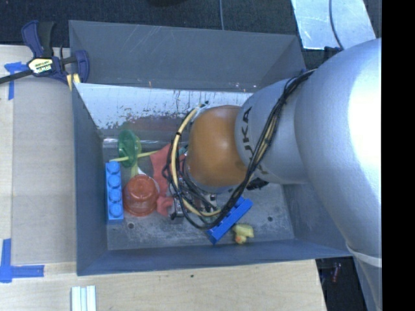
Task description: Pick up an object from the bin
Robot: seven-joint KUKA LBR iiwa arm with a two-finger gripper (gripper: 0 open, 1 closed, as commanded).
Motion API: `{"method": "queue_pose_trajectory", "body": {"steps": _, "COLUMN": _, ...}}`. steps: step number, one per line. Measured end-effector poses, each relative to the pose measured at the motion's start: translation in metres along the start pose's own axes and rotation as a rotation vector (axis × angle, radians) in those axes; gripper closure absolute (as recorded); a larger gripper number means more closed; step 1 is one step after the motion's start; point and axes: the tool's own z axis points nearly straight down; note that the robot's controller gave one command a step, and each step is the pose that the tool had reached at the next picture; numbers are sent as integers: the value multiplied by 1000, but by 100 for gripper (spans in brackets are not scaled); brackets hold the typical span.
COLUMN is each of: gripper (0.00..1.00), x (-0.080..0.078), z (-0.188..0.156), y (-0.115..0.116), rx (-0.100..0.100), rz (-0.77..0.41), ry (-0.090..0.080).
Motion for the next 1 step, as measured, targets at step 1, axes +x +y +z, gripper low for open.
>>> {"method": "queue_pose_trajectory", "body": {"steps": 1, "gripper": 100, "x": -4, "z": -61, "y": 1, "rx": 2, "rz": -3, "ry": 8}}
